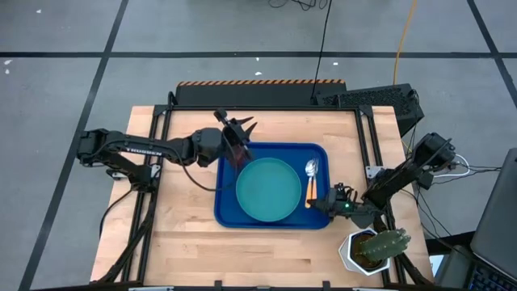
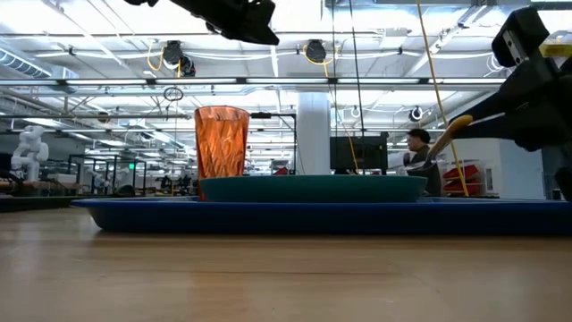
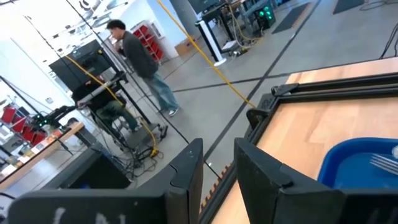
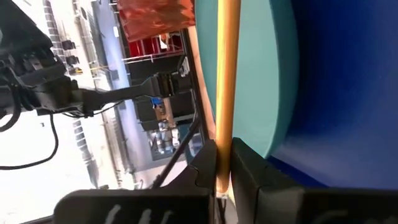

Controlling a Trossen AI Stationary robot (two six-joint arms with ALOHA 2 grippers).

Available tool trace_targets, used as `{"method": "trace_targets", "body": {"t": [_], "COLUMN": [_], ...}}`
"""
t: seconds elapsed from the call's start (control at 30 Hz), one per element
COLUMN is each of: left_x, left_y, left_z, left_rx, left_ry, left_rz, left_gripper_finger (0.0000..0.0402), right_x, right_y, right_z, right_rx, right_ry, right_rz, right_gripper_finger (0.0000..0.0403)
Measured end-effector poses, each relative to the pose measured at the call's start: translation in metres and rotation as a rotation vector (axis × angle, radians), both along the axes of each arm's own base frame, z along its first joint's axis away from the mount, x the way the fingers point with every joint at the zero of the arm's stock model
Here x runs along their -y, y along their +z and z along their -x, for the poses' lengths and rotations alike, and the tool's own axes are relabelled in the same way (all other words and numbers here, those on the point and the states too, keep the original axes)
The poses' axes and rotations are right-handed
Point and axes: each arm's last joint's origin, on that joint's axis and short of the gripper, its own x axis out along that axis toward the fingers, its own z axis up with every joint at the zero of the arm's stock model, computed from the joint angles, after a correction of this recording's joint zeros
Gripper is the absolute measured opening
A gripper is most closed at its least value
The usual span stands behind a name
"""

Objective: Pick and place plate/cup/fork/spoon on tray
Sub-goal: Put the orange spoon on the blue tray to the right of the yellow fork

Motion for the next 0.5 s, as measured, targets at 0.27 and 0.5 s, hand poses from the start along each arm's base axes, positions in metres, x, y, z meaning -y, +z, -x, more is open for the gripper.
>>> {"method": "trace_targets", "body": {"t": [0.27, 0.5], "left_x": [-0.0009, -0.001], "left_y": [-0.0006, -0.0007], "left_z": [0.0002, 0.0002], "left_rx": [-0.001, 0.0], "left_ry": [0.003, 0.004], "left_rz": [0.007, 0.009], "left_gripper_finger": [0.0094, 0.0094], "right_x": [-0.0026, -0.0021], "right_y": [-0.0023, 0.0023], "right_z": [0.0, -0.0006], "right_rx": [-0.033, -0.023], "right_ry": [0.08, 0.111], "right_rz": [-0.045, -0.029], "right_gripper_finger": [0.0008, 0.0008]}}
